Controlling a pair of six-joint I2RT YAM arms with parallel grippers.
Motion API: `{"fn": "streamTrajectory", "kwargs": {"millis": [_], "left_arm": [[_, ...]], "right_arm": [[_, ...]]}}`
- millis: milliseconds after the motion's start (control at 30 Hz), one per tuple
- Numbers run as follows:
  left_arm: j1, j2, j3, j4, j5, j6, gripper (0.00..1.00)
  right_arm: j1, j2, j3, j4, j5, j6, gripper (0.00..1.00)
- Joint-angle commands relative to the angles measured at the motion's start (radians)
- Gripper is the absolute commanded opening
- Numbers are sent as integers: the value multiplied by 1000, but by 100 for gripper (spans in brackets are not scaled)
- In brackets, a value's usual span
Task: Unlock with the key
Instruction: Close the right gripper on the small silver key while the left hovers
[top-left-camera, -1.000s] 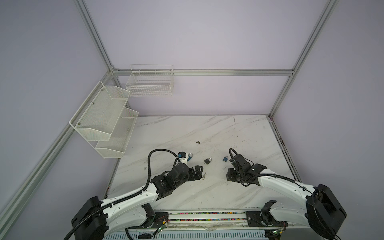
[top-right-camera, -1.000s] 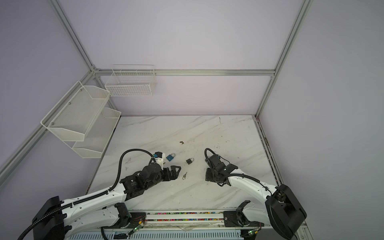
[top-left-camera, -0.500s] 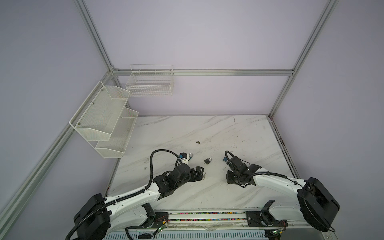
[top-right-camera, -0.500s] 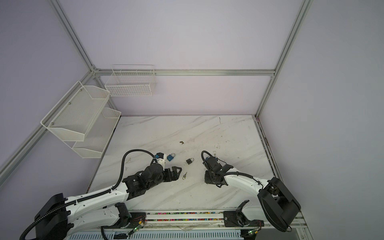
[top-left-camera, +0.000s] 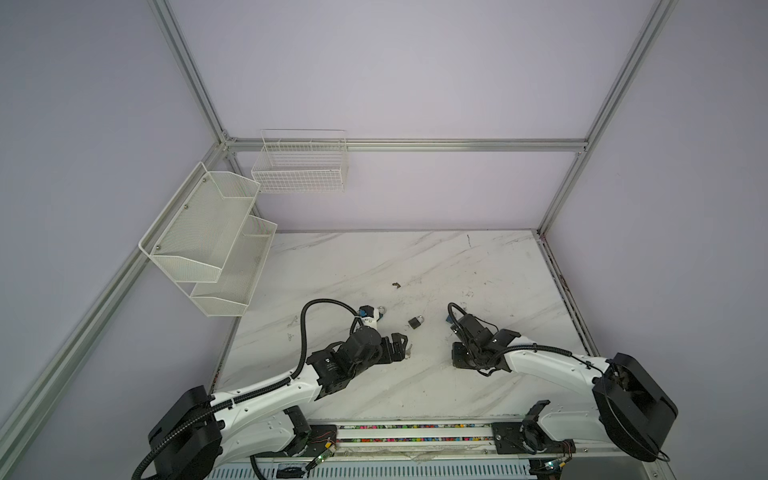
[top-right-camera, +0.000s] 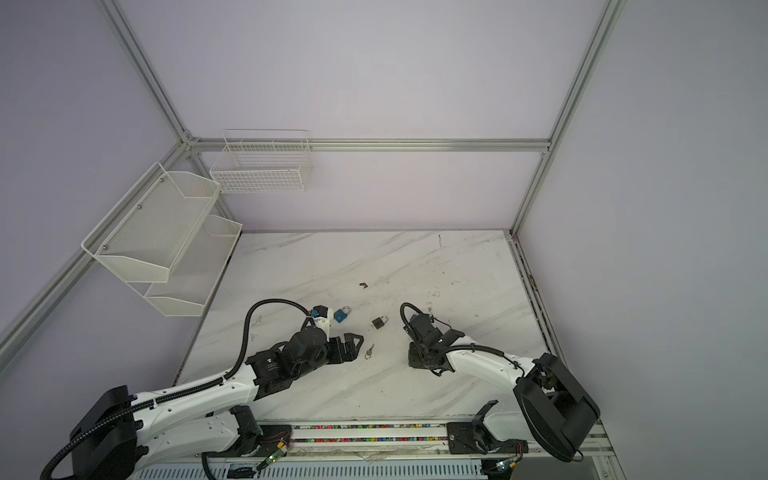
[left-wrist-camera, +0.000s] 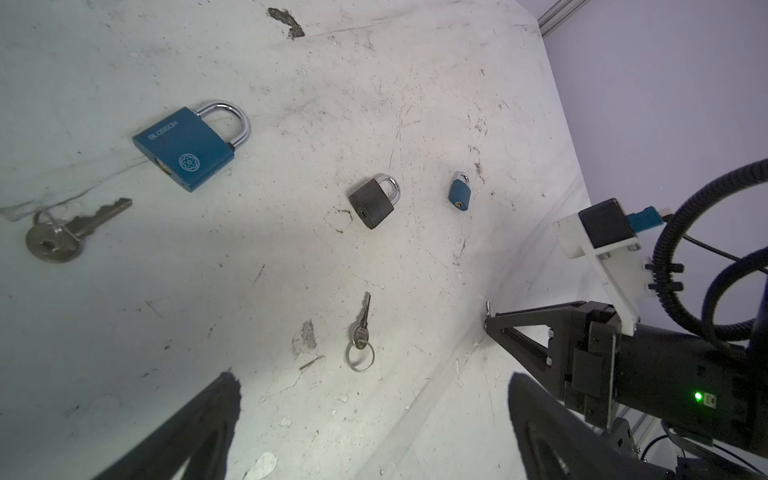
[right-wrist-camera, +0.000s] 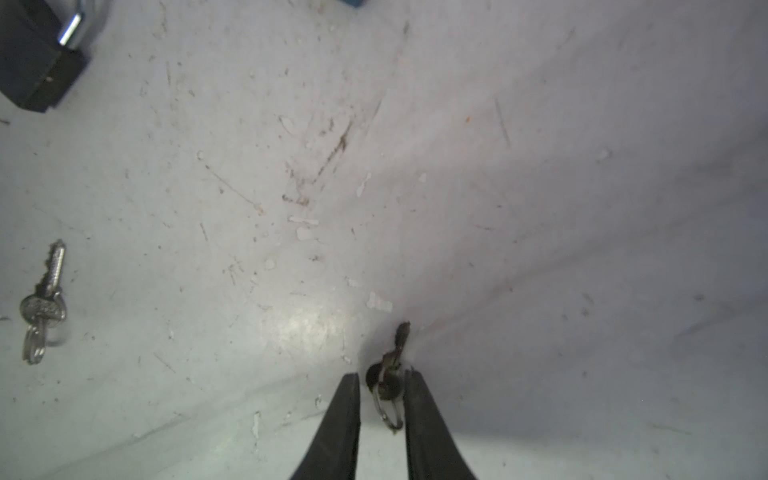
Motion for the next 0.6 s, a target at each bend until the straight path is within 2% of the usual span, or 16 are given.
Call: {"fn": "streamTrajectory", "kwargs": {"millis": [0,133,567], "left_arm": [[-6,-1,113,31,-3,-18,100],[-6,-14,104,30,-2,-25,100],[-8,-37,88,27,-13,-33,100]], "right_arm": [[12,15,12,-10,23,3,22],[18,29,19,-10,24,-1,18],[30,27,28,-12,23,-9,15]]}}
